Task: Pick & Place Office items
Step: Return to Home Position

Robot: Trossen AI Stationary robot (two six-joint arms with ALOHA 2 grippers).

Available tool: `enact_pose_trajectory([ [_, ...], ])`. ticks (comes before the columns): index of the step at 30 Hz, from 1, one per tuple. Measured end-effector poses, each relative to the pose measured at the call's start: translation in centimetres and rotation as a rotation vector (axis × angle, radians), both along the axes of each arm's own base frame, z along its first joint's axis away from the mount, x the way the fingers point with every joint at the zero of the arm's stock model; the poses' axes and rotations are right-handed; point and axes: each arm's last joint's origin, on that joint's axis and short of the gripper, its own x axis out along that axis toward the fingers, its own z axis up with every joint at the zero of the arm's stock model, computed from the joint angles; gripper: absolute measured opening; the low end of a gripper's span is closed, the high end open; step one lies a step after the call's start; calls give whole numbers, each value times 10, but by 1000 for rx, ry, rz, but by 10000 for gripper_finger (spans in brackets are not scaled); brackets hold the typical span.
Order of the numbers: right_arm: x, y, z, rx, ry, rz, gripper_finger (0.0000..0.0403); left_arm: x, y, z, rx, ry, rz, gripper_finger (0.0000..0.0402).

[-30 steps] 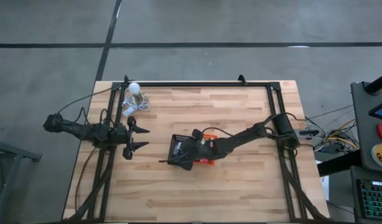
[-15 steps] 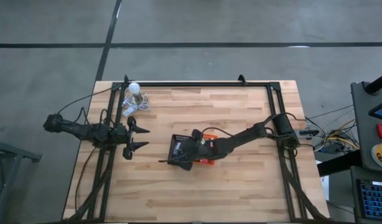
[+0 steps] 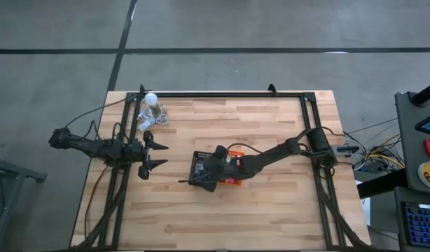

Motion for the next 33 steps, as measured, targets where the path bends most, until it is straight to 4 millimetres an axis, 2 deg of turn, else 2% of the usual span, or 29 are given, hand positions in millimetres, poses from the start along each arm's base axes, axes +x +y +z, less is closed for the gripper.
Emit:
enact_pose_trajectory([
  [8, 0, 0, 0, 2, -2, 2, 263, 0, 0, 0, 0, 0, 0, 252],
  [14, 2, 2, 15, 4, -72, 18, 256, 0, 0, 0, 0, 0, 0, 252],
  [22, -9, 9, 66, -90, -158, 117, 244, 0, 0, 0, 0, 0, 0, 252],
  [27, -24, 20, 104, -146, -239, 123, 243, 0, 0, 0, 0, 0, 0, 252],
  [33, -46, 41, 135, -222, -283, 229, 251, 0, 0, 0, 0, 0, 0, 252],
])
